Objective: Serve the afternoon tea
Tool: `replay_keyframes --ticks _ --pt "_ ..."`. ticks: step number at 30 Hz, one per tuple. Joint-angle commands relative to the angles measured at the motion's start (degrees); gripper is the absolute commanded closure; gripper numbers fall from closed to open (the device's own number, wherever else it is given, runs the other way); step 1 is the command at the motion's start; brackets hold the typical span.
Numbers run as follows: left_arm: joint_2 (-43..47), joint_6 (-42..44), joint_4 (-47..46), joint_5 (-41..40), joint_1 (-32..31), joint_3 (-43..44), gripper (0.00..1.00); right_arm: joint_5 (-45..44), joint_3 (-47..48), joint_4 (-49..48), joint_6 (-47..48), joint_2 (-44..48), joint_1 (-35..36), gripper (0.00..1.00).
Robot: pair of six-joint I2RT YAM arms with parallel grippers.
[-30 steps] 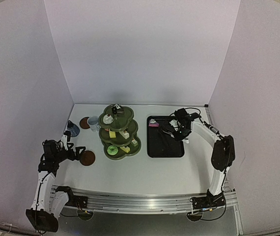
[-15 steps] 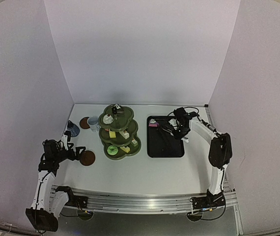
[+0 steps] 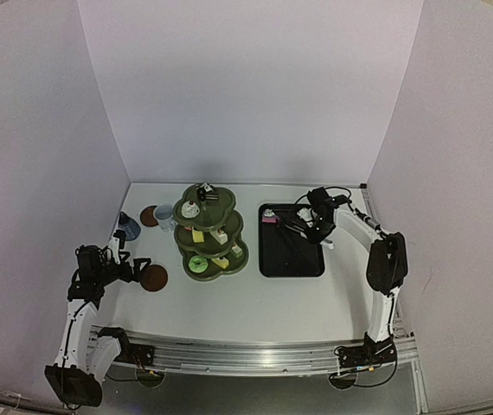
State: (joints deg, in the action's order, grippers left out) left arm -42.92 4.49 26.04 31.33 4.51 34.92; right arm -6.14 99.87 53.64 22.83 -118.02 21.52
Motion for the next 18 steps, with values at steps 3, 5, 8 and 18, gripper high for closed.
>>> replay_keyframes --ticks 3,5,8,18 --pt "-0.50 0.11 -1.34 0.21 0.17 2.35 0.00 1.84 5.23 0.24 2.15 -3.11 -0.03 0.69" --pt "-0.44 0.08 -1.16 0.22 0.15 2.40 0.00 1.96 6.21 0.24 2.16 -3.97 -0.05 0.69" --pt "-0.20 0.33 -0.76 0.12 0.18 2.44 0.00 2.24 7.12 0.35 2.49 -4.63 -0.01 0.69" --pt "-0.16 0.03 -1.59 0.02 0.19 1.82 0.00 5.60 6.48 0.76 4.05 -3.82 1.57 0.81"
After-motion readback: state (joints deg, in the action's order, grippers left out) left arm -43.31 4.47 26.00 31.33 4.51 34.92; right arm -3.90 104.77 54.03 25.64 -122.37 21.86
